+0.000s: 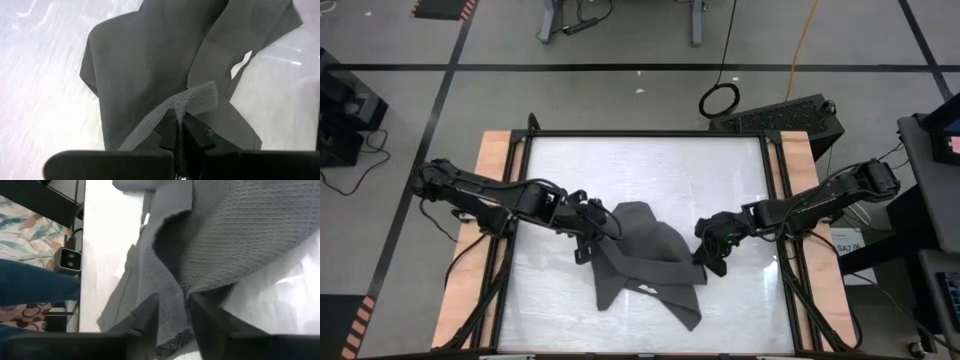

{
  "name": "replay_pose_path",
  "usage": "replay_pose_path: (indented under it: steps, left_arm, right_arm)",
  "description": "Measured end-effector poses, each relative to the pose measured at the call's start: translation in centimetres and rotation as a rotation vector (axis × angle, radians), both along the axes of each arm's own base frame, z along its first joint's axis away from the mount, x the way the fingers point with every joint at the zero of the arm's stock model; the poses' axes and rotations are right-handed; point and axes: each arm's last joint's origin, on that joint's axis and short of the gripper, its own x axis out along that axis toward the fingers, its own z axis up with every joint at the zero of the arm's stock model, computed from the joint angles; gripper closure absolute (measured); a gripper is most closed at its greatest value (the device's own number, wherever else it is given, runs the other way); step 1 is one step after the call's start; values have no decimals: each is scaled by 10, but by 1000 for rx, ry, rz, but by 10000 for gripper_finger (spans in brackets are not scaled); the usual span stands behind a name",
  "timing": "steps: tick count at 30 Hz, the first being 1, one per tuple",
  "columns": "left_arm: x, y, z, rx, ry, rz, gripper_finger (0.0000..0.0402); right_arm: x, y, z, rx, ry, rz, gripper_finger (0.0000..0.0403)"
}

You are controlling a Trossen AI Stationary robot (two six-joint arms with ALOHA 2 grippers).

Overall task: Roll towel into tight, uniform cylinder
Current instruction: Roll the gray towel

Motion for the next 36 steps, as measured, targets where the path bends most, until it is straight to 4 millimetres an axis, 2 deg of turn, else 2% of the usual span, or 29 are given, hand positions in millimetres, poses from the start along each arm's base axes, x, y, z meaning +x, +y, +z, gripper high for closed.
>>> replay_pose_path:
  steps: [3, 6, 14, 21, 27, 36]
  left_arm:
    - [4, -1, -5, 5, 20, 0, 391]
    - [8, -2, -10, -4, 41, -8, 391]
    - [11, -3, -14, -8, 52, -11, 391]
    - [11, -4, -14, -13, 51, -13, 391]
    - [11, -3, -14, -11, 48, -18, 391]
    - [12, -4, -13, -37, 46, -25, 391]
  right_arm:
    - [2, 0, 2, -1, -35, 10, 254]
    - [2, 1, 2, 7, -36, 24, 236]
    - [0, 2, 2, 29, -20, 57, 241]
    - [3, 1, 16, -12, -82, 21, 238]
    - [12, -2, -4, -27, -5, 41, 220]
    - [35, -20, -27, 38, -45, 130, 218]
